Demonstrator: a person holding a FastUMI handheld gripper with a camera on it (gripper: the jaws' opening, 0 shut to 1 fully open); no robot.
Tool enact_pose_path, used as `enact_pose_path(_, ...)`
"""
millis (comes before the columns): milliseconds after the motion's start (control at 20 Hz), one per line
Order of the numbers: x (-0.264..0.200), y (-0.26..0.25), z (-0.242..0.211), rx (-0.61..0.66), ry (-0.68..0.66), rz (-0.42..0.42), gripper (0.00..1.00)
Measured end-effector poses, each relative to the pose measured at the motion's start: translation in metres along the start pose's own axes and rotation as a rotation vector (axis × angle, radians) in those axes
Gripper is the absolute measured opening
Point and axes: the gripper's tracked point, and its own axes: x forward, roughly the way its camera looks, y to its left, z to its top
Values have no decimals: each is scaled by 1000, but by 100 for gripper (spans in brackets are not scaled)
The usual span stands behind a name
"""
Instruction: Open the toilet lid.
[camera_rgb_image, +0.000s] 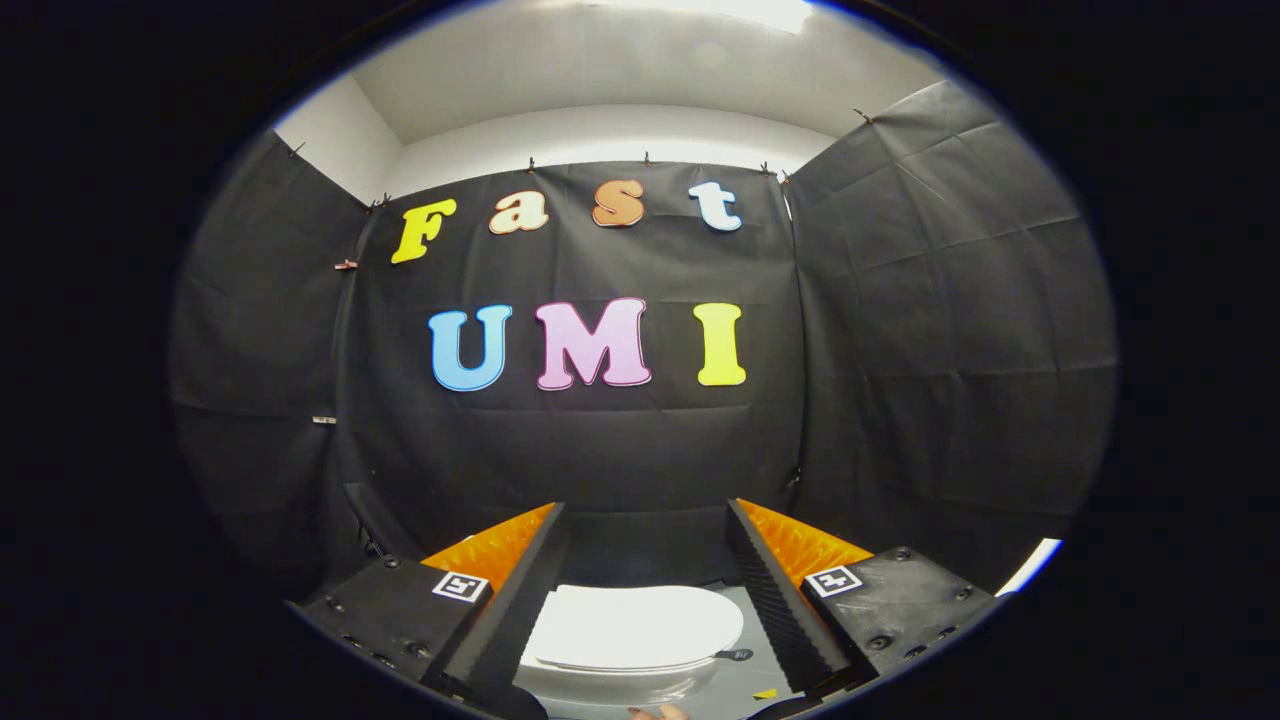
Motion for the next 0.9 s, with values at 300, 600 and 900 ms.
enact_pose_path(300, 2, -2, 1, 1, 2, -10, 99)
enact_pose_path(600, 6, -20, 0, -10, 0, -61, 99)
enact_pose_path(900, 16, -45, -13, 7, 29, -105, 99)
